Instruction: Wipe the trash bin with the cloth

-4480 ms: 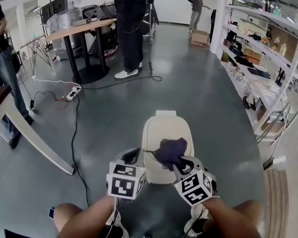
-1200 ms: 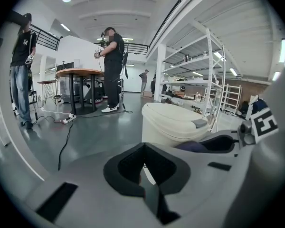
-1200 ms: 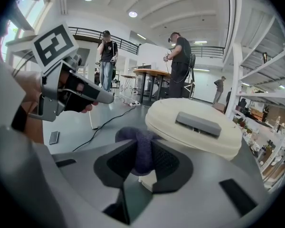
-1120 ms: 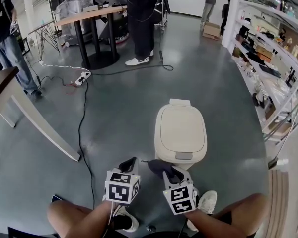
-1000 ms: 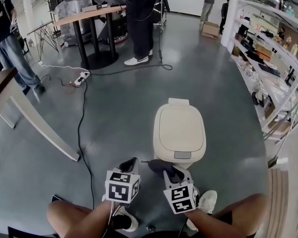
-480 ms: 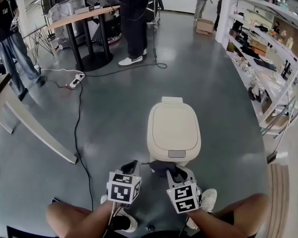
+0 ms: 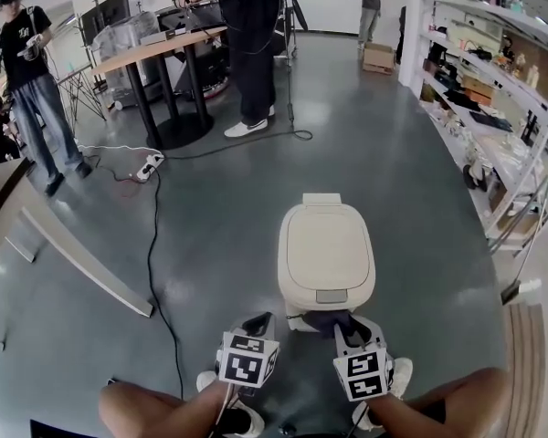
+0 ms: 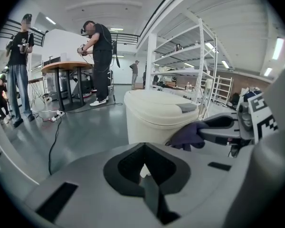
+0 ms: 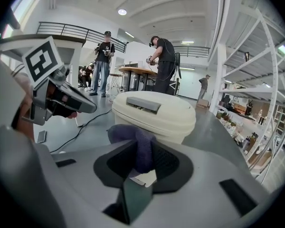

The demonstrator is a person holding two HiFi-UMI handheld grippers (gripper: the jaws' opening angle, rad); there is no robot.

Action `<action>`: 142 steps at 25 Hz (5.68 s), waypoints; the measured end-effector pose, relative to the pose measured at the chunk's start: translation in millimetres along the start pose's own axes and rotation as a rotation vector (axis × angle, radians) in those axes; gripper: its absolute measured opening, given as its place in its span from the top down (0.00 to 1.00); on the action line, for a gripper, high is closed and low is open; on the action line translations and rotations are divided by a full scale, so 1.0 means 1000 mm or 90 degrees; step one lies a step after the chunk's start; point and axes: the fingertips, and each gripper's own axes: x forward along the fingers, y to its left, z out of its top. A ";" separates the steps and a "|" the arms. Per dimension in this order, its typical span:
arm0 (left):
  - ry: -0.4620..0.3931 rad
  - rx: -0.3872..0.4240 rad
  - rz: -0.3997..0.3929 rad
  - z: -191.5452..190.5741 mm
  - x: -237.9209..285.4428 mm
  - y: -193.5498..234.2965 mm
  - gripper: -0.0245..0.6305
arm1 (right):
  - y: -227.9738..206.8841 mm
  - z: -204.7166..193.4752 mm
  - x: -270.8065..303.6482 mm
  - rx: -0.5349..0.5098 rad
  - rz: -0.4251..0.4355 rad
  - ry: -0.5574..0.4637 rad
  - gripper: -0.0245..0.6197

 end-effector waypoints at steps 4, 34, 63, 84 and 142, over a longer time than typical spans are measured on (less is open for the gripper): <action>0.002 0.006 -0.005 0.002 0.002 -0.008 0.96 | -0.014 -0.005 -0.004 0.009 -0.015 0.003 0.82; 0.020 0.001 -0.025 -0.020 0.011 -0.011 0.96 | -0.007 -0.053 0.001 0.019 -0.016 0.068 0.82; 0.030 -0.012 0.039 -0.062 0.012 0.054 0.96 | 0.069 -0.051 0.082 -0.001 0.058 0.092 0.82; 0.076 0.116 0.019 -0.069 0.044 -0.002 0.96 | -0.014 -0.104 0.060 0.031 -0.019 0.122 0.82; 0.180 -0.021 0.046 -0.159 0.068 0.070 0.96 | 0.114 -0.156 0.170 0.058 0.052 0.225 0.82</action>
